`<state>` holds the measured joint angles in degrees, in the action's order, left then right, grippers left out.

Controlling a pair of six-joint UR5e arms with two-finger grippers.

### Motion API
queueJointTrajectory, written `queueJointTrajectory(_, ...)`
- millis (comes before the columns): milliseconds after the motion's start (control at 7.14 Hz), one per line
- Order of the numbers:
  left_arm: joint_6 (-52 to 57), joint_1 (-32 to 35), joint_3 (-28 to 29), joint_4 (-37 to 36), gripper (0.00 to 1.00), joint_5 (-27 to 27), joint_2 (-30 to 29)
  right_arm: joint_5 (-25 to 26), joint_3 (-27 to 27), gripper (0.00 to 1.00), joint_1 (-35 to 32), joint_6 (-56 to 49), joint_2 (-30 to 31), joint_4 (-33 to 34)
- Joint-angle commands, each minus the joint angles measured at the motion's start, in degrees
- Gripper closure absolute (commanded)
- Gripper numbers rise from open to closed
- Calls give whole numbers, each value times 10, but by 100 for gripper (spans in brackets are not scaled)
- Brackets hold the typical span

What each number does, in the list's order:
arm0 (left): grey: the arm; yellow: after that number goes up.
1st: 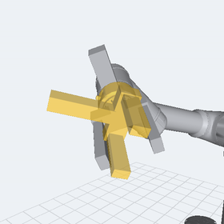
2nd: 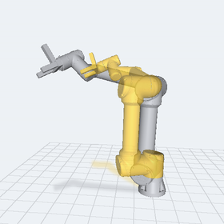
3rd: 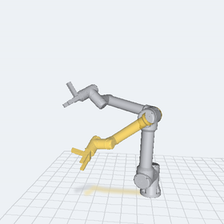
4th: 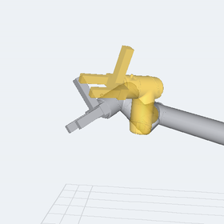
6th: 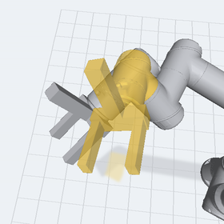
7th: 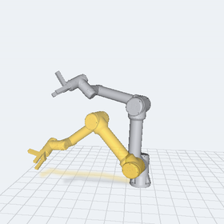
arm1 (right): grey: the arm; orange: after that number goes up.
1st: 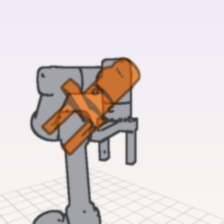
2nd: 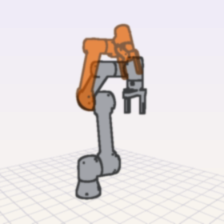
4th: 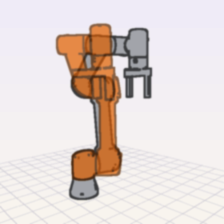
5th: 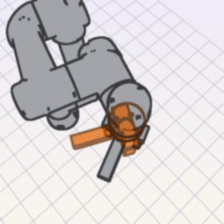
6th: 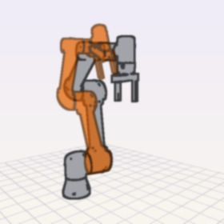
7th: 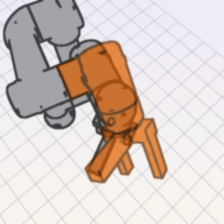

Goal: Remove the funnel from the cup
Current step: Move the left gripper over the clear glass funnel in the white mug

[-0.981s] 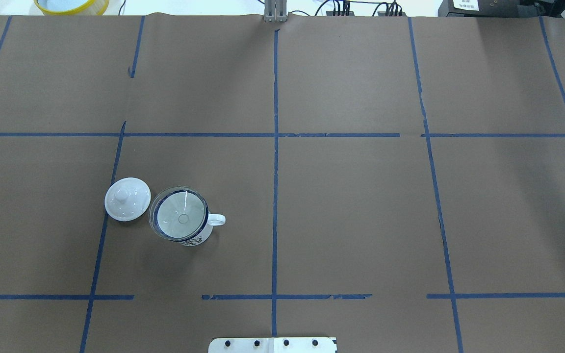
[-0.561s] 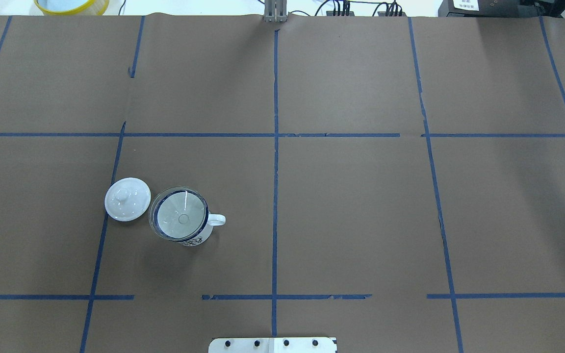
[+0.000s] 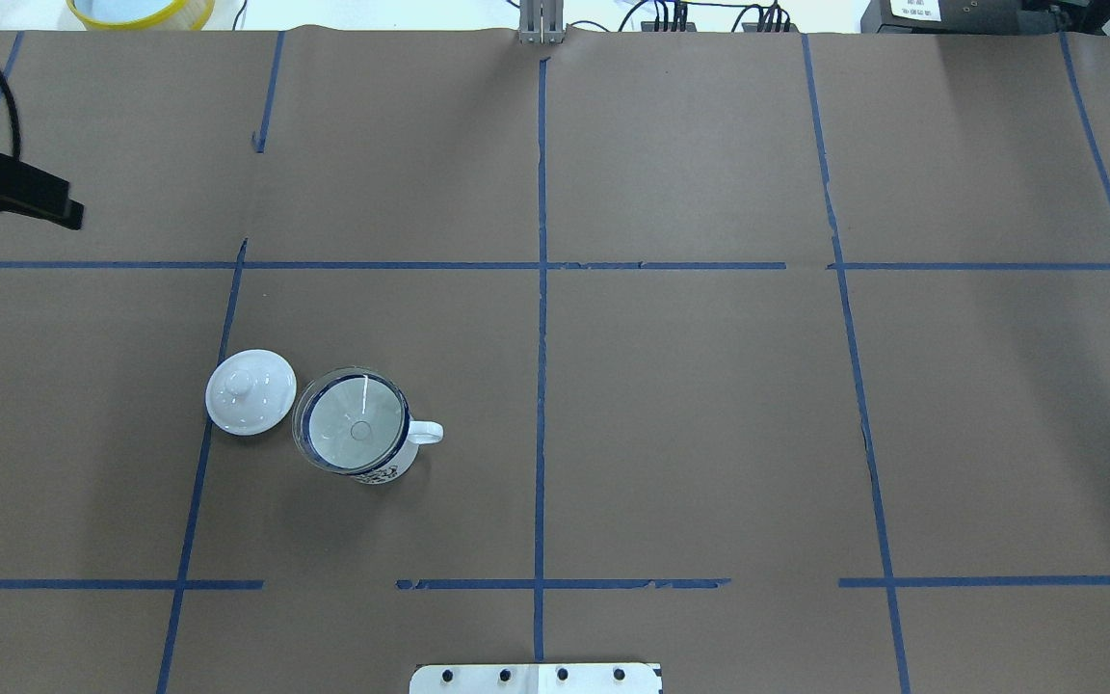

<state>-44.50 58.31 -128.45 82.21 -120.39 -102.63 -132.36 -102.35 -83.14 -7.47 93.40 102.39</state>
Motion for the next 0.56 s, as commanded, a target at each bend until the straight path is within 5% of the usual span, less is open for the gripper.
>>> queueJointTrajectory(0, -114, -144, 12, -135, 0, 72, -133, 0, 0, 0, 0, 0, 0, 0)
queueJointTrajectory(140, -123, -178, 52, -191, 0, 95, -210, 0, 0, 0, 0, 0, 0, 0)
queueJointTrajectory(420, -132, -233, 72, -183, 0, 97, -215, 0, 0, 0, 0, 0, -1, 0)
